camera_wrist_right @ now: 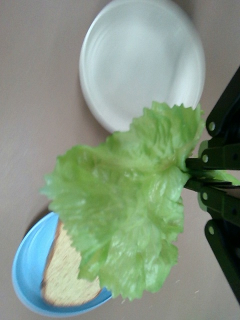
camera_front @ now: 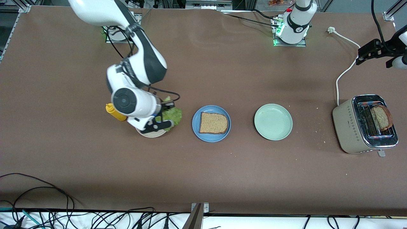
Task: Make sandwich in blue plate with both arms
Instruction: 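Carry the lettuce leaf over the blue plate with the right gripper, then lower the lettuce onto the bread and open the right gripper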
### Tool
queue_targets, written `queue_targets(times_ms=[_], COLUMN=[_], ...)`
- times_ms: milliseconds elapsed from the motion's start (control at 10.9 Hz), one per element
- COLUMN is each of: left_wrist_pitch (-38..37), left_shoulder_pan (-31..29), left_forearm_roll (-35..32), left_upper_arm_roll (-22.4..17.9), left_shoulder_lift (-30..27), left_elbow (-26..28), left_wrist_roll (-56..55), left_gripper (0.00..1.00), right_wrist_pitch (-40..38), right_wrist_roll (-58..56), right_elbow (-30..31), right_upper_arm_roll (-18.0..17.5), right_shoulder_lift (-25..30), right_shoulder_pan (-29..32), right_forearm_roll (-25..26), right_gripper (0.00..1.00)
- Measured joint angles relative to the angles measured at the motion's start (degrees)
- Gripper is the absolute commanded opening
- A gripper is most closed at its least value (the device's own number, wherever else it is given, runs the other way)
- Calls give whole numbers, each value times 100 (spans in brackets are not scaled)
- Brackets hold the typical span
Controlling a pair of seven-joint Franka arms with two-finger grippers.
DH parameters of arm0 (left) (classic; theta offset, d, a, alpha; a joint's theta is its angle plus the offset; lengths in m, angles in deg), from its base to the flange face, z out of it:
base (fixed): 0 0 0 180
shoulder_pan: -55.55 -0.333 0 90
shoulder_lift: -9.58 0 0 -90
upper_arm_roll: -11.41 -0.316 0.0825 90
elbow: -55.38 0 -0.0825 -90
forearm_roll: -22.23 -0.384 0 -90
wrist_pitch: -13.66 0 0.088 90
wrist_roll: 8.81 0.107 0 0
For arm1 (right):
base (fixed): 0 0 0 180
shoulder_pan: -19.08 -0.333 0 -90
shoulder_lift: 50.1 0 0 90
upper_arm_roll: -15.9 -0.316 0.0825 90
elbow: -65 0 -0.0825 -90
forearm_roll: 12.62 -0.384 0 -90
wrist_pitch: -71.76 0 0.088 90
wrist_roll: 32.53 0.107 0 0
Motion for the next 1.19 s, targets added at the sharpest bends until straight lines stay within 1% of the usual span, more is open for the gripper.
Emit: queue_targets(times_ms=[183,457,732,823,915,1189], left_wrist_pitch=[-1,-1,-2,-2,-2,-2], left_shoulder_pan=[-11,-29,-31,-31,-31,-31], left_forearm_roll=[0,0,0,0,0,0], left_upper_arm_roll=[-1,-1,-2,-2,-2,-2], left_shoulder_lift=[3,4,5,5,4,5], left_elbow=[0,0,0,0,0,0], left_wrist_roll=[0,0,0,0,0,0], left_gripper=[100,100,100,100,100,100], right_wrist_pitch=[1116,2345,2987,3094,3142,3136], right_wrist_roll=[0,13,87,95,123,179], right_elbow=[0,-3,-6,-6,-6,-84], right_upper_arm_roll=[-289,-795,-861,-867,-884,-907], right_shoulder_lift=[-436,-999,-1297,-1360,-1395,-1399], right_shoulder_pan=[-104,-167,-336,-373,-394,-404], right_forearm_roll=[-298,-374,-376,-379,-404,-449], right_gripper=[1,3,3,26,99,100])
